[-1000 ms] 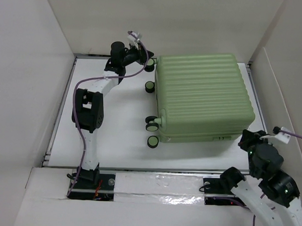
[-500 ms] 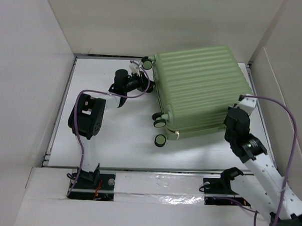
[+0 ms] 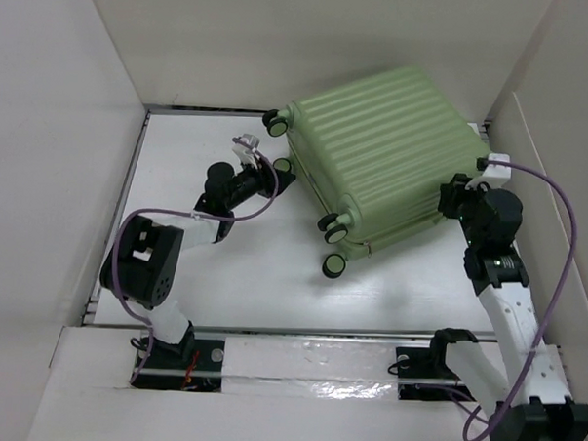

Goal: Pack the luggage

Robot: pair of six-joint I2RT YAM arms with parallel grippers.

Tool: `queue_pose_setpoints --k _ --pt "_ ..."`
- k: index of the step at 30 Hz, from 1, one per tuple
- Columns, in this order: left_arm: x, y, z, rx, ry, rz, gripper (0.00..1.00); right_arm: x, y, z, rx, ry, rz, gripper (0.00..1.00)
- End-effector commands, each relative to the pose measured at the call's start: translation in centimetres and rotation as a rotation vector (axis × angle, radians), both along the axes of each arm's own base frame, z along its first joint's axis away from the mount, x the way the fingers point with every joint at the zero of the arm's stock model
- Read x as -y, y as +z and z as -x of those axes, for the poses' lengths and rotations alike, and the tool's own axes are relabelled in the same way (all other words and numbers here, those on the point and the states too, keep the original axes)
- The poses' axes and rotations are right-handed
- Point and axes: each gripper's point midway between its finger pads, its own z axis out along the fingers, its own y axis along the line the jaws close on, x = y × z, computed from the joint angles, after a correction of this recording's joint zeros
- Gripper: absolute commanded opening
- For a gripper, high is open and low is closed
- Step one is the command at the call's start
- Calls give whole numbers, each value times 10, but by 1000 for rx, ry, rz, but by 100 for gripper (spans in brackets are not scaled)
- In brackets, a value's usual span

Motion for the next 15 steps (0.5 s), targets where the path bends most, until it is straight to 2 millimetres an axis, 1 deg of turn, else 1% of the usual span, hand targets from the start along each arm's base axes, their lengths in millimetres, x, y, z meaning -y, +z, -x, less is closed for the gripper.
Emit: queue_pose_setpoints --k 1,2,3,4,5,6,7,8,9,10,11,12,13,14,15 --pt "-27 72 -11 118 154 139 45 -48 51 23 149 261 -18 50" --pt "-33 77 -13 114 173 150 53 -64 47 30 144 340 -22 56" --pt "-43 89 -18 128 217 165 60 -74 33 36 111 378 -28 65" --pt "-46 83 -23 111 243 119 71 -82 30 44 112 416 -21 68" --pt "-50 83 -29 116 266 82 75 -99 25 53 105 485 -23 70" --pt "-51 90 -43 131 290 55 76 -106 19 58 94 514 -26 72" --pt "-53 78 -49 124 293 -25 77 -114 7 63 78 550 -23 72" --pt "-53 76 -55 139 294 -64 78 -127 8 73 97 613 -25 73" --pt "-50 72 -67 155 289 -102 78 -132 4 76 94 630 -26 74" --pt "-49 61 -71 139 273 -157 79 -136 -3 78 81 644 -26 75" --pt "-45 60 -74 185 230 -215 79 -141 -3 79 85 662 -28 76" --pt "-42 61 -86 205 216 -240 81 -148 -6 82 95 698 1 76" --pt "-42 45 -88 148 199 -294 82 -152 -8 83 94 716 8 77" --pt "-41 45 -95 166 175 -354 83 -154 -11 82 89 720 14 77" --pt "-35 56 -108 192 153 -376 85 -159 -13 84 85 738 20 77"
